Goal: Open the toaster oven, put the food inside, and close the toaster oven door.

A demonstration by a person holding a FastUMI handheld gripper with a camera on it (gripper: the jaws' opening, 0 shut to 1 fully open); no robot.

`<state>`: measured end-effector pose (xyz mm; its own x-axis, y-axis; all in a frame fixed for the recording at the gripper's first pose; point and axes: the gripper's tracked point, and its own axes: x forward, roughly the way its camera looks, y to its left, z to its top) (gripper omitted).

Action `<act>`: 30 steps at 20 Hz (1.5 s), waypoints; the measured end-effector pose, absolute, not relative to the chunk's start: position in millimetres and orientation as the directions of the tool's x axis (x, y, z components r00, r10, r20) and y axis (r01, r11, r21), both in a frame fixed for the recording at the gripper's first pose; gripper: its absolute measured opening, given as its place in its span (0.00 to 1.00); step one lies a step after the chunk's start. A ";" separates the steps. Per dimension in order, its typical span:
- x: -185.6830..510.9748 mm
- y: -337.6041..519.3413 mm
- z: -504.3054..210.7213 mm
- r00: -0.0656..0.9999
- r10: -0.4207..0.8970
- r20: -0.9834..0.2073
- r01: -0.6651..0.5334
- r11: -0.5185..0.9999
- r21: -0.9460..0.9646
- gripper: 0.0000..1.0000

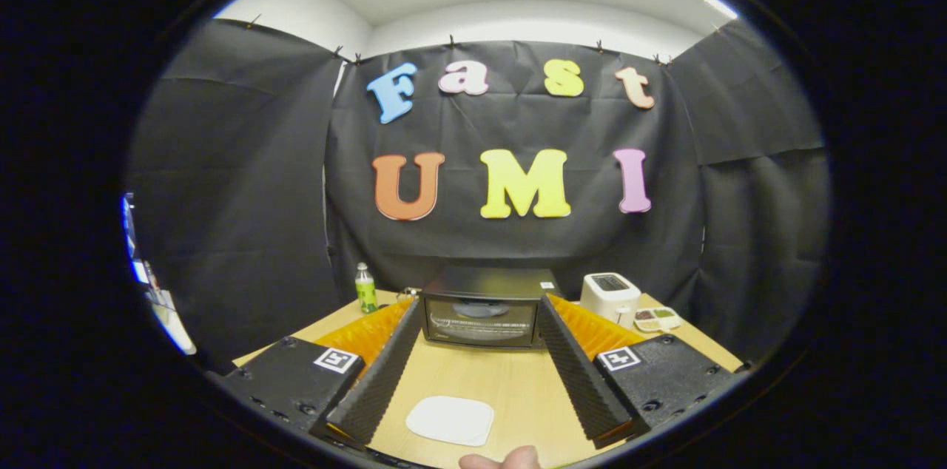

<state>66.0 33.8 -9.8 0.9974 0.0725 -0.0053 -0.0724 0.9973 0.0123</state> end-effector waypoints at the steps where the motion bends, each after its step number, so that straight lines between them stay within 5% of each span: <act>1: 54.4 35.5 -9.9 0.997 0.082 -0.011 -0.082 0.996 0.023 1.00; 5: 10.1 28.1 -7.9 0.991 0.120 -0.058 -0.117 0.992 0.056 1.00; 14: -56.0 -1.7 12.5 0.999 -0.038 -0.003 0.038 0.999 -0.023 1.00; 25: -36.9 27.8 -15.9 0.997 0.040 -0.066 -0.039 0.999 0.014 1.00; 30: -39.6 14.5 -16.1 0.998 -0.014 -0.062 0.015 1.000 0.004 1.00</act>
